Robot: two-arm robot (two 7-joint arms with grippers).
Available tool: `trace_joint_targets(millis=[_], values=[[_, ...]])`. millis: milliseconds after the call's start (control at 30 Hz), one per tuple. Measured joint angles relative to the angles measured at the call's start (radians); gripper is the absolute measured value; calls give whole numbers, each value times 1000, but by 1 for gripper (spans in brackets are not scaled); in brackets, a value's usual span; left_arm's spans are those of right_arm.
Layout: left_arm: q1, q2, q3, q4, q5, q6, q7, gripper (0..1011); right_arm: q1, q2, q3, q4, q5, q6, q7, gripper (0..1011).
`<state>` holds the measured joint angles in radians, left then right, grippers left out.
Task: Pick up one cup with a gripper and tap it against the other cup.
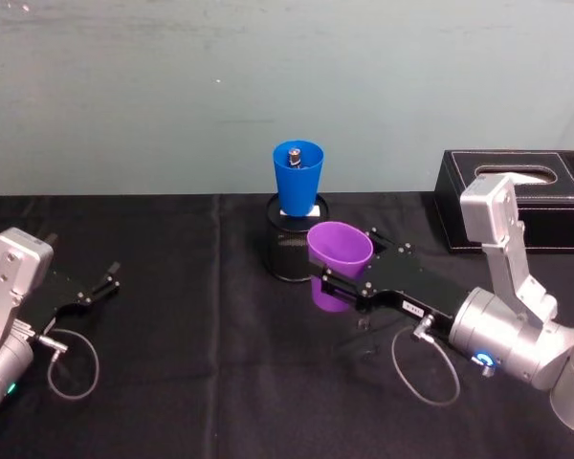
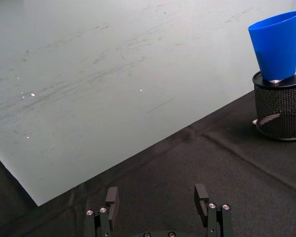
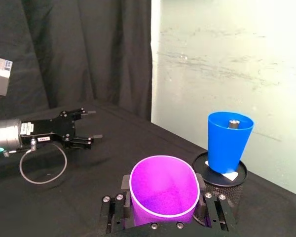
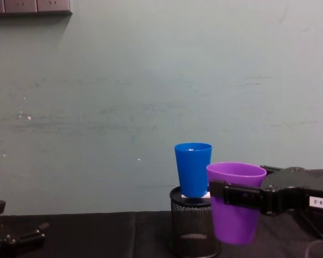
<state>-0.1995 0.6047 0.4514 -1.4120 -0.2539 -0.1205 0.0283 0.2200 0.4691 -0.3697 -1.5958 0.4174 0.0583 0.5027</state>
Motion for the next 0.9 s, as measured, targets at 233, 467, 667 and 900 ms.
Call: trace_joint_targets(millis=[233,467,667,900], values=[[0,0,0,0,0,0,0,1000,23,15,-12,-12,3,28,-14,729],[0,0,0,0,0,0,0,1000,38,23,-22,-18,5,43,-24,729],[0,0,0,0,0,0,0,1000,44,24,-29,-17,4,41,-23,729],[0,0,0,0,0,0,0,1000,42,24,-27,-17,4,40,-23,729]])
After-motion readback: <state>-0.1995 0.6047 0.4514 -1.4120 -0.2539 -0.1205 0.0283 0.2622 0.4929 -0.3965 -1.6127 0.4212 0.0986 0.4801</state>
